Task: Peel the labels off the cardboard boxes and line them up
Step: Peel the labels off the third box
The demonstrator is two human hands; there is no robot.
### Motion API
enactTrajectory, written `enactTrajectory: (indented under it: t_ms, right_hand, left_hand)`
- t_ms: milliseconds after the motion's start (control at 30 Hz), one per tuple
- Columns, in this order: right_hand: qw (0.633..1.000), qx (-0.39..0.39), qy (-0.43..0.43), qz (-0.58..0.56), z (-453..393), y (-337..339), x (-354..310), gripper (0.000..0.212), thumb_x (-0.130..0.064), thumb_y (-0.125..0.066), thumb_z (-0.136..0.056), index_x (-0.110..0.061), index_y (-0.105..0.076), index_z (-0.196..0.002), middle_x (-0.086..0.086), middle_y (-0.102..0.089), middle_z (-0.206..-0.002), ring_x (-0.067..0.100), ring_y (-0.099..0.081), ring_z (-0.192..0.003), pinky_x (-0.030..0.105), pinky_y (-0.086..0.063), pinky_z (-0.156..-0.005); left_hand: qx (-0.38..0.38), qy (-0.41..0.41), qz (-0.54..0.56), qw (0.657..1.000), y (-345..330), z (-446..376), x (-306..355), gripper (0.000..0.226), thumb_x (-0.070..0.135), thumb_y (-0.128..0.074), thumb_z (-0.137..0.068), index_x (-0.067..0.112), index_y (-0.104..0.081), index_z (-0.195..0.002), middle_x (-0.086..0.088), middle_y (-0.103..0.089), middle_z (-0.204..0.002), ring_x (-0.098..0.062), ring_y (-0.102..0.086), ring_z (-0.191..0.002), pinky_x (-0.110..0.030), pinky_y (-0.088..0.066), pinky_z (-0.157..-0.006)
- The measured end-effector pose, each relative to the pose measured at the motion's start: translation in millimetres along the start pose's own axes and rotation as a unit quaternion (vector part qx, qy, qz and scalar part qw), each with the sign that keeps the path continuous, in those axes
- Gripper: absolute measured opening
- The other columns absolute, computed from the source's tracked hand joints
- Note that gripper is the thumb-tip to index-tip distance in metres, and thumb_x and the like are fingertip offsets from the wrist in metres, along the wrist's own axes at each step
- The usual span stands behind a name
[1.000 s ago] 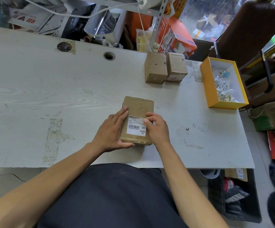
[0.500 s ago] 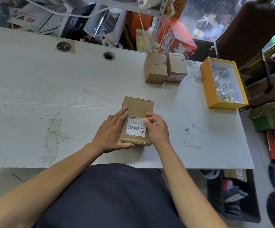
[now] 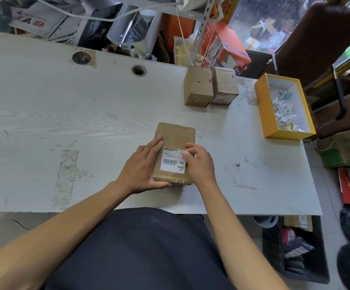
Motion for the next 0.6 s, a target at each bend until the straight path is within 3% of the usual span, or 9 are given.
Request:
enactTrajectory:
  t_ms: [467, 600]
  right_hand:
    - [0.999, -0.021, -0.003, -0.026, 1.9, 2.4, 0.7, 0.021, -0.014, -0.059, -0.093, -0.015, -0.059, -0.071, -0.008, -0.060, -0.123, 0.007, -0.055, -0.106, -0.001, -0.037, -0.066]
    - [0.999, -0.029, -0.009, -0.038, 0.1, 3.3, 4.4, 0.016, -0.015, -0.060, -0.092, -0.008, -0.065, -0.078, -0.009, -0.060, -0.125, 0.009, -0.057, -0.108, 0.011, -0.043, -0.076]
  left_hand:
    - [0.005, 0.000, 0.007, 1.000, 1.2, 0.0, 0.6, 0.120, 0.076, -0.068, -0.059, 0.009, -0.028, -0.150, -0.002, -0.021, -0.162, -0.028, -0.047, -0.129, -0.038, -0.047, -0.101]
    - [0.004, 0.001, 0.009, 1.000, 0.6, -0.4, 0.4, 0.120, 0.076, -0.068, -0.059, 0.009, -0.027, -0.150, -0.002, -0.020, -0.162, -0.028, -0.048, -0.128, -0.038, -0.047, -0.101]
Point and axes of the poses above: each hand's wrist, its own z-axis away from the middle knuckle, its own y-axis out of the back of the hand, x = y × z, the point moved 4 cm from there along -z, towards the middle knuckle
